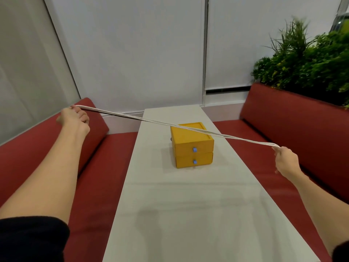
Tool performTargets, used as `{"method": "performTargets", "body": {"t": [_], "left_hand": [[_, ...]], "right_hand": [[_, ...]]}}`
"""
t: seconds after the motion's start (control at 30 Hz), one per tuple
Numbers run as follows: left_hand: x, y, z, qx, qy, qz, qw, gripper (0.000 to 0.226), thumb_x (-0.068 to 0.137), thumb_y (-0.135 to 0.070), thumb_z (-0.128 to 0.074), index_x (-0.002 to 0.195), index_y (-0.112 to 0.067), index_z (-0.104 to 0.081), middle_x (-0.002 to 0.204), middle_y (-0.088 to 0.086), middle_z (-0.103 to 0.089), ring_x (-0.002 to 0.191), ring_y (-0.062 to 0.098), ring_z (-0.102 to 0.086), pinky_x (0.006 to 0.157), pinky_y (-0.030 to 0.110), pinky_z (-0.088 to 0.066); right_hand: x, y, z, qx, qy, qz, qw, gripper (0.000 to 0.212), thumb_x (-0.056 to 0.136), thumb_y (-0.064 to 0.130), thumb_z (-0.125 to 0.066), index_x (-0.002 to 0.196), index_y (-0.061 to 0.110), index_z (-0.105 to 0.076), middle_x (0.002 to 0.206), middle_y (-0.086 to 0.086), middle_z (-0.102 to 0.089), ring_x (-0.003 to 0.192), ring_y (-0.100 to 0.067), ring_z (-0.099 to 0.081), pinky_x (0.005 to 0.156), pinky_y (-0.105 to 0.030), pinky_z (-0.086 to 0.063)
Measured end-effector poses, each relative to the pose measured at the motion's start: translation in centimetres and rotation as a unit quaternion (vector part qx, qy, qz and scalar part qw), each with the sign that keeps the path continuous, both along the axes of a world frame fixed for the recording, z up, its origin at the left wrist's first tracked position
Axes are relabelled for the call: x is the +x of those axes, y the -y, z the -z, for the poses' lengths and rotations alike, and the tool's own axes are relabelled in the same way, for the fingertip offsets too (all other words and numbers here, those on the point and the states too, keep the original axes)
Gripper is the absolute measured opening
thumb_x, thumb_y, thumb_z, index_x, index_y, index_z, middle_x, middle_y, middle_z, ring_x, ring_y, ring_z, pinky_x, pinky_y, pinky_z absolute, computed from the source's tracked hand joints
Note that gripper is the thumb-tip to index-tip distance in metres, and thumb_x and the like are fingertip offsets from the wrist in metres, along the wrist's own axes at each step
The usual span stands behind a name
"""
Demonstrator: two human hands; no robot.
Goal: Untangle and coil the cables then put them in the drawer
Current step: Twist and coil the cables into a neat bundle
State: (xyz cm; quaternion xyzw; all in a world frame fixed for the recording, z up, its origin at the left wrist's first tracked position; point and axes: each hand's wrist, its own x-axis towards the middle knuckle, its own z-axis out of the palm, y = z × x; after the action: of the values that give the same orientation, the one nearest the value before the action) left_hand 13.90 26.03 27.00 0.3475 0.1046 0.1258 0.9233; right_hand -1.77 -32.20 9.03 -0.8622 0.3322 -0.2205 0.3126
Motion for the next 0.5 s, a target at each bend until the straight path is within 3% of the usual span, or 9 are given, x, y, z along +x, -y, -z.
{"method": "performTargets", "body": {"t": [0.1,0.17,0.27,0.33,0.43,0.5], "left_hand": [[-0.6,1.5,0.5,-0.015,-0.003,0.008,1.000,0.040,0.097,-0.012,-0.026,0.061,-0.021,-0.042,0.035,-0.011,-0.030,0.027,0.004,-0.021,0.031,0.015,-0.013],[-0.9,2.3,0.9,-0.023,-0.007,0.005,1.000,0.040,0.097,-0.011,-0.028,0.060,-0.019,-0.043,0.035,-0.011,-0.031,0.027,0.005,-0.021,0.031,0.015,-0.013],[-0.9,3.0,1.3,-0.038,-0.008,0.010,0.999,0.040,0.097,-0.012,-0.030,0.060,-0.018,-0.044,0.035,-0.010,-0.032,0.027,0.005,-0.022,0.031,0.016,-0.013],[-1.0,3.3,1.6,-0.045,-0.004,0.020,0.999,0.040,0.097,-0.013,-0.029,0.061,-0.018,-0.044,0.035,-0.010,-0.032,0.027,0.005,-0.023,0.031,0.015,-0.014],[-1.2,3.7,1.8,-0.063,0.010,0.025,0.998,0.041,0.098,-0.014,-0.029,0.061,-0.018,-0.045,0.035,-0.010,-0.031,0.027,0.005,-0.023,0.031,0.015,-0.014],[-1.2,3.8,1.7,-0.086,0.024,0.021,0.996,0.041,0.098,-0.013,-0.028,0.062,-0.016,-0.046,0.036,-0.009,-0.031,0.027,0.005,-0.023,0.031,0.015,-0.015]], "right_hand": [[-0.4,-0.6,0.3,0.039,0.041,0.047,0.997,0.033,0.101,0.012,-0.032,0.115,0.000,-0.060,0.083,-0.020,-0.056,0.044,-0.027,-0.053,0.042,-0.029,-0.042],[-0.5,-1.2,0.2,0.119,0.076,0.098,0.985,0.034,0.102,0.015,-0.034,0.121,0.002,-0.059,0.085,-0.019,-0.055,0.048,-0.027,-0.051,0.044,-0.032,-0.043],[-0.5,-1.8,-0.2,0.246,0.125,0.164,0.947,0.038,0.102,0.026,-0.039,0.114,-0.004,-0.058,0.072,-0.016,-0.053,0.048,-0.025,-0.048,0.045,-0.033,-0.039],[-0.6,-1.9,0.0,0.303,0.138,0.181,0.925,0.036,0.101,0.026,-0.044,0.113,-0.005,-0.057,0.076,-0.014,-0.055,0.048,-0.024,-0.047,0.043,-0.032,-0.037],[-0.7,-1.9,1.5,0.373,0.144,0.190,0.897,0.024,0.099,0.022,-0.051,0.111,0.003,-0.060,0.097,-0.009,-0.055,0.049,-0.021,-0.044,0.031,-0.019,-0.033],[-1.1,-2.0,2.7,0.394,0.133,0.188,0.890,0.020,0.097,0.021,-0.055,0.094,0.002,-0.058,0.086,-0.009,-0.054,0.047,-0.021,-0.042,0.027,-0.012,-0.029]]}}
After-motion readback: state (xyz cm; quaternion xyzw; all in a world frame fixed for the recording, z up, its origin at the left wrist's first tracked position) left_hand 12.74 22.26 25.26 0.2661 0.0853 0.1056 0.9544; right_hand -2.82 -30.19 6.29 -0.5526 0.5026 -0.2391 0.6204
